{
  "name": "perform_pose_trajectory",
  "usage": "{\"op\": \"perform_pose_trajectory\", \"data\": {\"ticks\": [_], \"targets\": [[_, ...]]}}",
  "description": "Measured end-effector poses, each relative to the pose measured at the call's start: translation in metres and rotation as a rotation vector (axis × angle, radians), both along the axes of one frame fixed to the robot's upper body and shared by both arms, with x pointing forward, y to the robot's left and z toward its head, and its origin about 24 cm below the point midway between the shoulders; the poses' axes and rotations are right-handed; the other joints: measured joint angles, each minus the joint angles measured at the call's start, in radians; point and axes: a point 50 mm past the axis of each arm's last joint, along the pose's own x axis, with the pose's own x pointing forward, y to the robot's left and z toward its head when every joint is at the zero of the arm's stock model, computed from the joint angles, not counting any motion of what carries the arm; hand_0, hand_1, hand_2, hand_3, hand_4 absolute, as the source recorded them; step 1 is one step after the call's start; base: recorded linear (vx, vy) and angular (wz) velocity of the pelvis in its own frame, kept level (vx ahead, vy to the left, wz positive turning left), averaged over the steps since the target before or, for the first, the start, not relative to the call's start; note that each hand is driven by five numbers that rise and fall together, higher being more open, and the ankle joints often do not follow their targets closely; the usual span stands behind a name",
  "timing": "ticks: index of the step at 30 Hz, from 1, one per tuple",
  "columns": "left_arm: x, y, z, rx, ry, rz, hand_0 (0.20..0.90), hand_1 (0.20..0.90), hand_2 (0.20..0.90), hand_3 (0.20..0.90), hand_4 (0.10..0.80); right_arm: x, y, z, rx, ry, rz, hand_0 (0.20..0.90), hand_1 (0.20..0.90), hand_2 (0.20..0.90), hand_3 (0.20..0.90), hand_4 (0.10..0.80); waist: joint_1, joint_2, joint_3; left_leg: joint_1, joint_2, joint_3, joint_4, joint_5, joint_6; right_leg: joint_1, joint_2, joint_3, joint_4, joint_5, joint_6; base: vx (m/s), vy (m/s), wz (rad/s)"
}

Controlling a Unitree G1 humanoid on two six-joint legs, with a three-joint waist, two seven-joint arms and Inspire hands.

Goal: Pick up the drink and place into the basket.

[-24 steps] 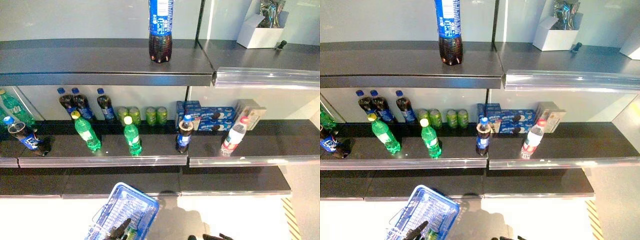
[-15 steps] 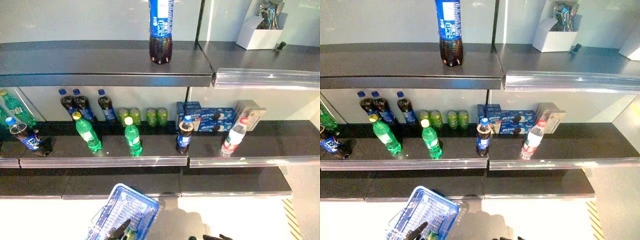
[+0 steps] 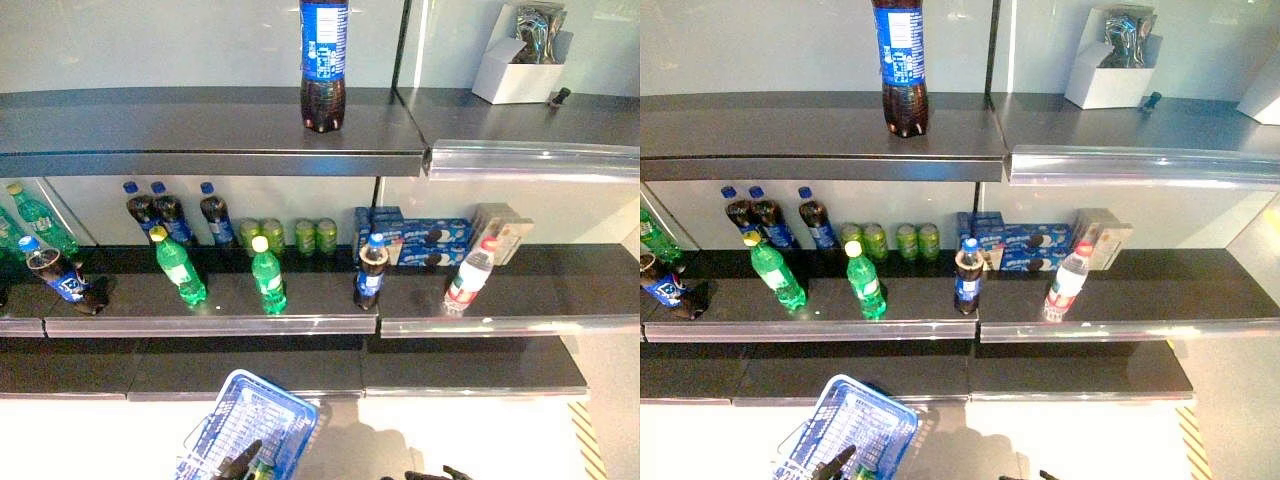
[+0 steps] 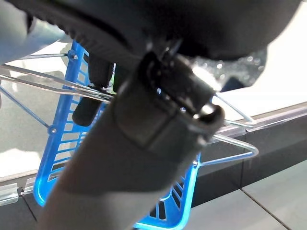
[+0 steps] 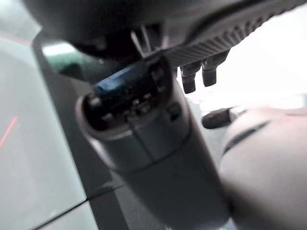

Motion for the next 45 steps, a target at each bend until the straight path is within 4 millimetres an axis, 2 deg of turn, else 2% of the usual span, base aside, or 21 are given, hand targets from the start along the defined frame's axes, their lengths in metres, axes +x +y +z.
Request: {"op": "perform_pose_trajectory", "data": {"ticks": [1, 2, 4, 5, 7, 8, 10, 11, 13, 14, 17, 18, 23, 26, 31, 39, 41, 44, 45], "targets": [[0.0, 0.0, 0.0, 0.0, 0.0, 0.0, 0.3, 0.3, 0.3, 0.2, 0.1, 0.0, 0.0, 0.0, 0.0, 0.0, 0.0, 0.9, 0.9, 0.9, 0.9, 0.8, 0.0, 0.0, 0.0, 0.0, 0.0, 0.0, 0.0, 0.0, 0.0, 0.0, 0.0, 0.0, 0.0, 0.0, 0.0, -0.02, -0.056, 0.02], [0.001, 0.0, 0.001, 0.004, 0.0, 0.0, 0.3, 0.3, 0.3, 0.2, 0.1, 0.018, 0.005, 0.012, -0.033, -0.101, 0.114, 0.9, 0.9, 0.9, 0.9, 0.8, -0.003, 0.003, 0.003, 0.001, 0.0, -0.001, 0.0, 0.001, 0.0, -0.004, 0.0, -0.001, -0.004, 0.0, 0.0, -0.021, -0.044, 0.02], [0.002, 0.0, 0.002, 0.002, 0.0, -0.002, 0.3, 0.3, 0.3, 0.2, 0.1, 0.032, 0.006, 0.021, -0.05, -0.177, 0.146, 0.9, 0.9, 0.9, 0.9, 0.8, -0.003, 0.001, 0.002, 0.001, 0.001, -0.004, 0.0, 0.002, 0.0, -0.001, 0.0, -0.004, -0.004, 0.0, 0.001, -0.03, -0.049, 0.05], [0.004, -0.001, 0.004, 0.0, -0.005, -0.01, 0.3, 0.3, 0.3, 0.2, 0.1, 0.053, 0.008, 0.04, -0.072, -0.281, 0.171, 0.9, 0.9, 0.9, 0.9, 0.8, -0.003, -0.001, 0.007, 0.0, 0.001, -0.007, 0.0, 0.003, 0.0, -0.001, 0.0, -0.009, -0.004, 0.001, 0.001, -0.027, -0.031, 0.07], [0.005, 0.001, 0.006, 0.006, -0.014, -0.011, 0.3, 0.3, 0.3, 0.2, 0.1, 0.073, 0.009, 0.06, -0.106, -0.404, 0.191, 0.9, 0.9, 0.9, 0.9, 0.8, -0.004, -0.006, 0.015, 0.0, 0.002, -0.008, 0.0, 0.005, -0.001, -0.001, 0.001, -0.009, -0.004, 0.001, 0.0, -0.012, -0.012, 0.02], [0.004, 0.002, 0.006, 0.01, -0.014, -0.011, 0.3, 0.3, 0.3, 0.2, 0.1, 0.086, 0.007, 0.076, -0.145, -0.48, 0.208, 0.9, 0.9, 0.9, 0.9, 0.8, -0.003, -0.013, 0.019, 0.0, 0.002, -0.009, 0.0, 0.005, -0.001, 0.0, 0.001, -0.011, -0.003, 0.001, 0.0, 0.0, 0.0, 0.0], [0.006, 0.003, 0.008, 0.015, -0.027, -0.012, 0.3, 0.3, 0.3, 0.2, 0.1, 0.096, 0.004, 0.093, -0.199, -0.568, 0.236, 0.9, 0.9, 0.9, 0.9, 0.8, -0.004, -0.017, 0.025, -0.001, 0.001, -0.009, 0.0, 0.005, -0.001, -0.001, 0.0, -0.011, -0.002, 0.001, 0.001, 0.0, 0.0, 0.0], [0.002, 0.004, 0.008, 0.019, -0.023, -0.005, 0.3, 0.3, 0.3, 0.2, 0.1, 0.105, -0.001, 0.11, -0.272, -0.648, 0.249, 0.9, 0.9, 0.9, 0.9, 0.8, -0.004, -0.024, 0.029, -0.001, 0.001, -0.008, -0.001, 0.005, -0.001, -0.001, 0.0, -0.011, 0.0, 0.001, 0.001, 0.0, 0.0, 0.0], [0.002, 0.005, 0.008, 0.021, -0.025, -0.003, 0.3, 0.3, 0.3, 0.2, 0.1, 0.11, -0.008, 0.128, -0.34, -0.726, 0.249, 0.9, 0.9, 0.9, 0.9, 0.8, -0.006, -0.025, 0.035, -0.001, 0.0, -0.008, -0.001, 0.005, -0.001, 0.0, -0.001, -0.011, 0.0, 0.002, 0.002, 0.0, 0.0, 0.0], [0.002, 0.006, 0.008, 0.023, -0.029, 0.007, 0.3, 0.3, 0.3, 0.2, 0.1, 0.116, -0.014, 0.146, -0.395, -0.813, 0.226, 0.9, 0.9, 0.9, 0.9, 0.8, -0.013, -0.026, 0.041, 0.0, 0.0, -0.007, -0.001, 0.005, -0.001, -0.001, -0.001, -0.01, 0.0, 0.003, 0.003, 0.019, 0.043, 0.0], [0.0, 0.007, 0.008, 0.022, -0.027, 0.028, 0.3, 0.3, 0.3, 0.2, 0.1, 0.125, -0.023, 0.174, -0.462, -0.947, 0.157, 0.9, 0.9, 0.9, 0.9, 0.8, -0.031, -0.024, 0.048, 0.0, 0.0, -0.005, -0.001, 0.004, 0.0, -0.002, -0.001, -0.009, 0.0, 0.003, 0.003, 0.038, 0.044, -0.03], [-0.001, 0.006, 0.008, 0.018, -0.028, 0.029, 0.3, 0.3, 0.3, 0.2, 0.1, 0.127, -0.03, 0.19, -0.499, -1.016, 0.124, 0.9, 0.9, 0.9, 0.9, 0.8, -0.036, -0.02, 0.051, 0.0, 0.0, -0.002, -0.001, 0.004, 0.0, -0.004, 0.0, -0.005, 0.0, 0.003, 0.003, 0.038, 0.032, -0.06], [-0.003, 0.003, 0.006, 0.008, -0.038, 0.031, 0.3, 0.3, 0.3, 0.2, 0.1, 0.13, -0.039, 0.228, -0.57, -1.206, 0.038, 0.9, 0.9, 0.9, 0.9, 0.8, -0.046, -0.012, 0.056, 0.003, 0.0, 0.019, -0.001, 0.004, 0.0, -0.006, 0.0, 0.009, 0.0, 0.004, 0.004, 0.04, 0.023, -0.05], [-0.005, 0.002, 0.005, 0.005, -0.043, 0.036, 0.3, 0.3, 0.3, 0.2, 0.1, 0.129, -0.042, 0.238, -0.599, -1.263, -0.016, 0.9, 0.9, 0.9, 0.9, 0.8, -0.055, -0.011, 0.057, 0.004, 0.0, 0.021, -0.001, 0.004, 0.0, -0.006, 0.0, 0.009, 0.0, 0.003, 0.004, 0.059, 0.006, -0.02], [-0.006, 0.0, 0.005, 0.003, -0.047, 0.047, 0.3, 0.3, 0.3, 0.2, 0.1, 0.123, -0.058, 0.25, -0.685, -1.316, -0.177, 0.9, 0.9, 0.9, 0.9, 0.8, -0.058, -0.005, 0.06, 0.004, 0.0, 0.028, -0.001, 0.003, 0.001, -0.011, 0.001, 0.01, 0.001, 0.003, 0.004, 0.044, 0.002, -0.04], [-0.003, -0.004, 0.004, 0.0, -0.046, 0.015, 0.3, 0.3, 0.3, 0.2, 0.1, 0.123, -0.057, 0.245, -0.594, -1.297, -0.236, 0.9, 0.9, 0.9, 0.9, 0.8, -0.057, 0.005, 0.06, 0.0, 0.002, 0.04, 0.006, 0.003, 0.001, -0.048, -0.002, 0.012, 0.061, -0.015, 0.003, 0.045, -0.018, -0.05], [0.003, -0.005, 0.005, 0.004, -0.056, 0.005, 0.3, 0.3, 0.3, 0.2, 0.1, 0.13, -0.049, 0.245, -0.547, -1.312, -0.227, 0.9, 0.9, 0.9, 0.9, 0.8, -0.054, 0.011, 0.068, -0.039, 0.005, 0.035, 0.055, -0.013, 0.003, -0.082, -0.005, 0.012, 0.11, -0.04, 0.003, -0.088, -0.045, 0.01], [0.027, -0.004, 0.01, 0.017, -0.111, -0.033, 0.3, 0.3, 0.3, 0.2, 0.1, 0.148, -0.038, 0.258, -0.514, -1.401, -0.227, 0.9, 0.9, 0.9, 0.9, 0.8, -0.05, 0.008, 0.106, -0.123, 0.009, 0.018, 0.144, -0.035, 0.008, -0.156, -0.018, 0.011, 0.172, -0.047, -0.005, -0.195, -0.025, 0.04], [0.044, -0.006, 0.014, 0.016, -0.155, -0.068, 0.3, 0.3, 0.3, 0.2, 0.1, 0.159, -0.036, 0.271, -0.512, -1.466, -0.249, 0.9, 0.9, 0.9, 0.9, 0.8, -0.04, 0.019, 0.14, -0.172, 0.008, 0.013, 0.177, -0.037, 0.012, -0.199, -0.024, 0.011, 0.195, -0.042, -0.01, -0.257, -0.022, 0.09]]}}
